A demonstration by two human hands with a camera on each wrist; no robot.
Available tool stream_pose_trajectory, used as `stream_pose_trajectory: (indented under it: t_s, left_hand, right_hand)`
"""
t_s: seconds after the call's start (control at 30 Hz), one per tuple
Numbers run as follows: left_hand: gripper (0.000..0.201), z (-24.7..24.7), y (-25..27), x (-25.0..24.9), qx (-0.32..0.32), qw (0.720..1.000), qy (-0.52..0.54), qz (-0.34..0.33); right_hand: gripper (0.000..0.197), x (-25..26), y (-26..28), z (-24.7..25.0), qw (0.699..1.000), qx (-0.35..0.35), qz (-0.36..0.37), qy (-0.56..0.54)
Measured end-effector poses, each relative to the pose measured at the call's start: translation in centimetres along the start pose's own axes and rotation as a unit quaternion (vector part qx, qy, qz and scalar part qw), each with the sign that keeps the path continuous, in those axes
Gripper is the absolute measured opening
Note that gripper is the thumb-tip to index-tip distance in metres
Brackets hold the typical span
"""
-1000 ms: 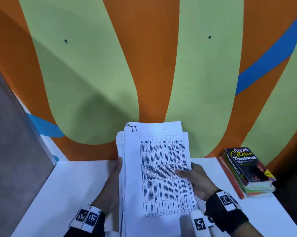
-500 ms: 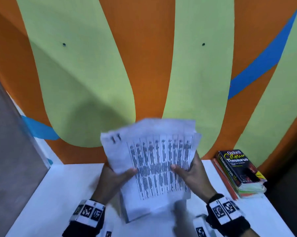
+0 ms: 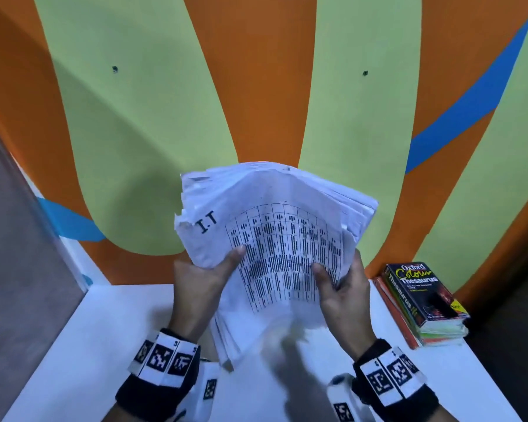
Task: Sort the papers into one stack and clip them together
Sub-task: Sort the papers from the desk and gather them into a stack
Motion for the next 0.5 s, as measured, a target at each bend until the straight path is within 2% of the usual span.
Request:
stream_pose_trajectory:
  t_s: [0.07,0.13,0.17,0.27,0.3,0.4,0.47,0.5]
  left_hand:
    - [0.045,-0.5,0.3,0.8,0.026,1.000,0.010,0.005]
    - [0.069,-0.3,0.4,2.9,0.031,0.999,0.004,0.041]
    - [0.072,-0.1,0.4,3.8,0.029,0.998,0.007,0.050]
    - [0.058,0.1,0.4,4.2,0.015,0.999,0.002,0.047]
    - [0.051,0.1,0.3,4.1,0.011,0.999,-0.001,0.048]
    - [0.038,0.0,-0.1,3.1,0.011,0.999,0.002,0.034]
    - [0.043,0.2,-0.5,2.0,0.011,1.000,-0.006,0.008]
    - [0.051,0.2,-0.7,1.5,0.014,1.000,-0.015,-0.003]
  right_hand:
    - [0.043,-0.6,0.5,-0.1,1.000,0.004,-0.028,-0.005]
    - [0.051,-2.0,1.7,-0.1,0.997,0.001,-0.077,-0.028]
    - [0.054,-2.7,2.3,-0.1,0.994,0.000,-0.098,-0.039]
    - [0.079,-4.3,3.3,-0.4,0.988,0.006,-0.148,-0.035]
    - [0.080,-4.7,3.4,-0.6,0.988,0.013,-0.152,-0.020]
    - [0.065,-4.7,2.6,-0.6,0.989,0.016,-0.147,-0.013]
    - [0.060,-4.3,1.8,-0.2,0.990,0.010,-0.136,-0.021]
    - [0.068,-3.6,1.1,0.1,0.993,0.004,-0.114,-0.024]
Point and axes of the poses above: each hand's wrist, its own y-axis away from the middle knuckle, its own z-axis out of the back of the hand, x = y × z, the point moved 6 cm from there along -y, towards the middle knuckle, and after that the axes turned 13 degrees about z, right-handed, at the moved point
